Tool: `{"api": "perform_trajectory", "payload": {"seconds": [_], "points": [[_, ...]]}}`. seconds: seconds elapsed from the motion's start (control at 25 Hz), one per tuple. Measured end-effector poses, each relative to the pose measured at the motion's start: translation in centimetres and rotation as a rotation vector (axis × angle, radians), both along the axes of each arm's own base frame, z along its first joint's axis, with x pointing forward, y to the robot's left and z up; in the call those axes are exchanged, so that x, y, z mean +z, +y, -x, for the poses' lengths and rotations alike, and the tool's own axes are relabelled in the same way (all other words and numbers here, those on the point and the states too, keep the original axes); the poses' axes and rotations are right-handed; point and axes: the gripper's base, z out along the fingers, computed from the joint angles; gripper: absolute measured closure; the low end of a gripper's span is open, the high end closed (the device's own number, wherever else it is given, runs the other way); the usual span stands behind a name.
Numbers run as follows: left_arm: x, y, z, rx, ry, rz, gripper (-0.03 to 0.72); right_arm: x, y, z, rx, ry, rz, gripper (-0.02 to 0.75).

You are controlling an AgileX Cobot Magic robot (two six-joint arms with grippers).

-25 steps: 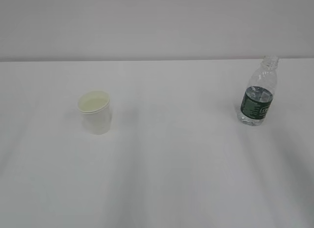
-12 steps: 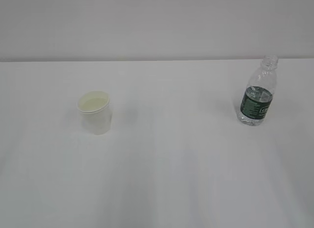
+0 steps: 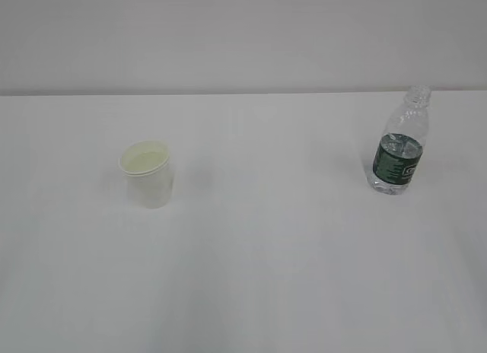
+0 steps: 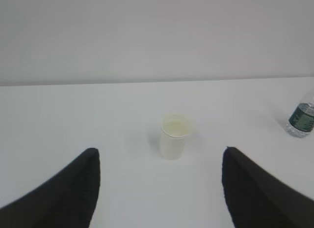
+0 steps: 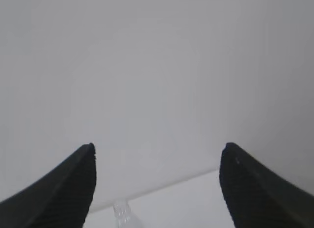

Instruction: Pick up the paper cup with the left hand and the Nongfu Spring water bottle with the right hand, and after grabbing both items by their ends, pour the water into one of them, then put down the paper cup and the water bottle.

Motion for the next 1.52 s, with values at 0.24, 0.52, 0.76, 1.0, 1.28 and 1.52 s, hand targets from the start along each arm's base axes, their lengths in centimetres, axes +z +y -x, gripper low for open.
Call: {"api": "perform_trajectory", "payload": {"seconds": [0.24,0.52,0.76,1.0,1.28,1.52], "points": [[1.5,0.6,2.3,-0.005,0.01,0.002,0.165,-0.3,0.9,2.0,0.094,0.234,0.102,0.15],[0.8,1.4,4.5,0.013,0.114,-0.046,0.173,-1.6,1.3,3.2,0.146,0.451,0.122,0.15],[-0.5,2.2,6.2,0.035,0.169,-0.078,0.174,-3.0,1.3,3.7,0.157,0.616,0.114,0.15],[-1.2,2.6,6.6,0.067,0.149,-0.095,0.185,-3.0,1.3,3.8,0.157,0.623,0.115,0.15],[-3.5,1.9,4.9,0.04,0.219,-0.1,0.202,-4.0,1.3,3.2,0.161,0.665,0.113,0.15],[-5.5,1.4,3.5,0.031,0.272,-0.111,0.204,-5.7,1.2,2.2,0.166,0.733,0.106,0.15]]}}
